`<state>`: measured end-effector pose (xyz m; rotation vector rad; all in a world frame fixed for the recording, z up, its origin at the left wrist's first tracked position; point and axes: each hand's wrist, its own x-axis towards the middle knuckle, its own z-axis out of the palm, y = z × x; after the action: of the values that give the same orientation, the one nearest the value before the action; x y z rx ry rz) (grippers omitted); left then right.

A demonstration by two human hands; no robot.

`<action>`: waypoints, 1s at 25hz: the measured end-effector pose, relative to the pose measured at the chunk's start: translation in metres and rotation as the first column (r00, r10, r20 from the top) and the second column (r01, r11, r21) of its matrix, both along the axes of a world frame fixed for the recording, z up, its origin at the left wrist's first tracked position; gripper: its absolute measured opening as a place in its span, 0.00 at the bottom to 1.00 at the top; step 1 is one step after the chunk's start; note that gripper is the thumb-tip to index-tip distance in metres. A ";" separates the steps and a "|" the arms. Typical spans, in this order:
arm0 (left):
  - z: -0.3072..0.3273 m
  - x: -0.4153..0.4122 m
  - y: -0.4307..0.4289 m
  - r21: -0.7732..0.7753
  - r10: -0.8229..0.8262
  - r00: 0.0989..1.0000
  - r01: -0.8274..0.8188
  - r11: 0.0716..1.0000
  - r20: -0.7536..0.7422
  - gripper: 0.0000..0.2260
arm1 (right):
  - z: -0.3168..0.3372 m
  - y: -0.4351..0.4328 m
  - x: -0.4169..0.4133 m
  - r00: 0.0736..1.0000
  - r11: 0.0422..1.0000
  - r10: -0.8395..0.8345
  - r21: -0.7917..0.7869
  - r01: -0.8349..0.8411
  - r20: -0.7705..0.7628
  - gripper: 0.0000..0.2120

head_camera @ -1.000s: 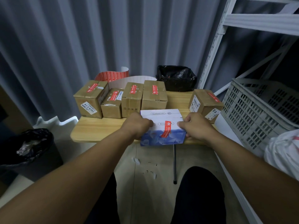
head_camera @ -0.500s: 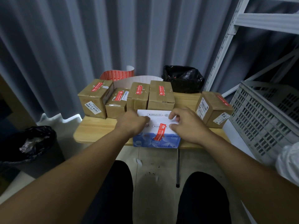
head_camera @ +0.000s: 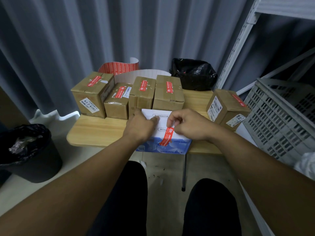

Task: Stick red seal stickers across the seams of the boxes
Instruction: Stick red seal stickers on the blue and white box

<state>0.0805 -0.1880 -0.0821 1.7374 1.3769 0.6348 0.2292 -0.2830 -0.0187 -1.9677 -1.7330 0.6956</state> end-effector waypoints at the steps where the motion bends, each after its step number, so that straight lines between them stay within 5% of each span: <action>1: 0.000 0.000 -0.001 0.005 -0.002 1.000 0.002 1.000 0.000 0.32 | 0.001 0.000 0.000 1.000 1.000 0.010 -0.008 -0.010 -0.004 0.10; 25: -0.011 0.001 0.004 0.054 0.004 1.000 -0.003 0.999 -0.026 0.32 | -0.009 -0.001 0.009 0.996 0.996 0.082 0.024 -0.082 0.028 0.08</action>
<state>0.0816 -0.1840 -0.0936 1.7923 1.3930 0.6589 0.2378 -0.2844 -0.0274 -1.9067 -1.8388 0.6736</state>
